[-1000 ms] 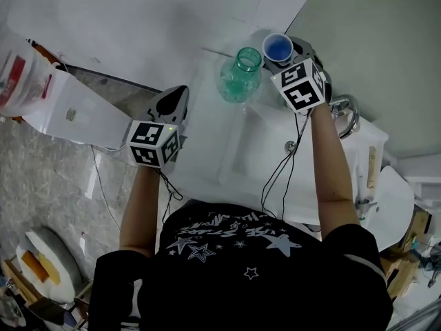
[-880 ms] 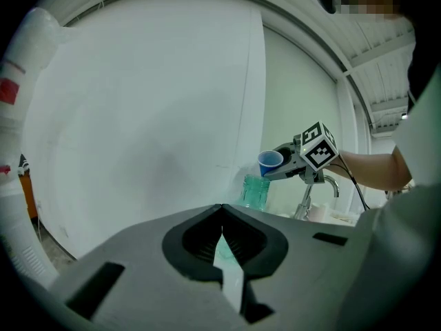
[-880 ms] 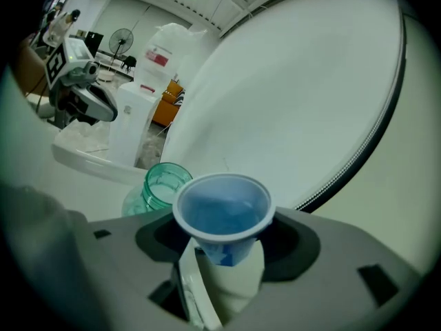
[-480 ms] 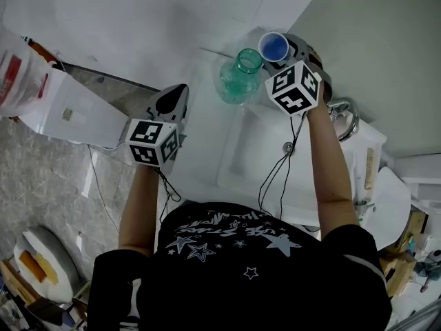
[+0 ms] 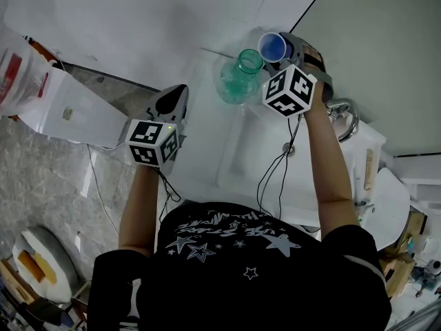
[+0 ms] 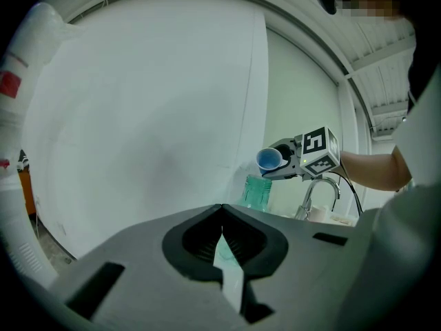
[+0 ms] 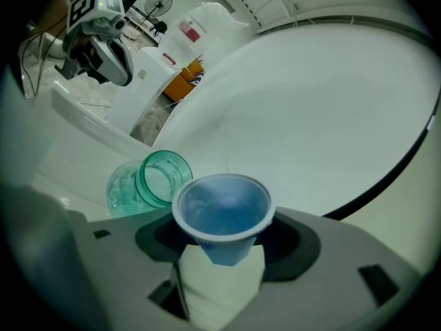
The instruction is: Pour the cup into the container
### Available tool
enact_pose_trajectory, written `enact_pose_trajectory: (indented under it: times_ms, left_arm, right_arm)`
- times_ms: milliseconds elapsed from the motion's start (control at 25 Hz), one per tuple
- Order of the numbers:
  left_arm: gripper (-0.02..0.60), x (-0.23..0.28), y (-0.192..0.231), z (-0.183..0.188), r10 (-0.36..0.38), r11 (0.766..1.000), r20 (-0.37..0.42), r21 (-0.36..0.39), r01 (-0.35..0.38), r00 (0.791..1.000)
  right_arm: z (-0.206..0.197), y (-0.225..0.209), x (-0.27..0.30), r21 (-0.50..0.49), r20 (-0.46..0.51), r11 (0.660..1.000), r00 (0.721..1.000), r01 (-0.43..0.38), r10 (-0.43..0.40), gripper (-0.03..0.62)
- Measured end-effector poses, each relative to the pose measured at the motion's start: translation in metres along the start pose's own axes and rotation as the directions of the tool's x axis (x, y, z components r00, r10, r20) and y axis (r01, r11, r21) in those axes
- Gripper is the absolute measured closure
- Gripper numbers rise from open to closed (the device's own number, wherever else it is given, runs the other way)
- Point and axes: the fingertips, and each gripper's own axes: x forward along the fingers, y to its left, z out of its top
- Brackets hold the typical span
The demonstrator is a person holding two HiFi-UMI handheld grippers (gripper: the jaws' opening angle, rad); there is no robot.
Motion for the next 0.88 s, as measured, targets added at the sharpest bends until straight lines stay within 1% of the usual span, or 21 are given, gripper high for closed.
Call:
enact_pose_trajectory:
  times_ms: [280, 880]
  left_arm:
    - [0.571, -0.0003, 0.0005, 0.0006, 0.002, 1.0, 0.006, -0.005, -0.002, 1.0]
    - [0.571, -0.0046, 0.0022, 0.0018, 0.009, 1.0, 0.02, -0.018, -0.008, 1.0]
  right_arm:
    - [0.0015, 0.0004, 0.0024, -0.096, -0.016, 0.995, 0.999, 0.034, -0.035, 0.299]
    - [0.0003, -0.0032, 0.0023, -0.227, -0.022, 0.968, 0.993, 0.111, -0.119, 0.301]
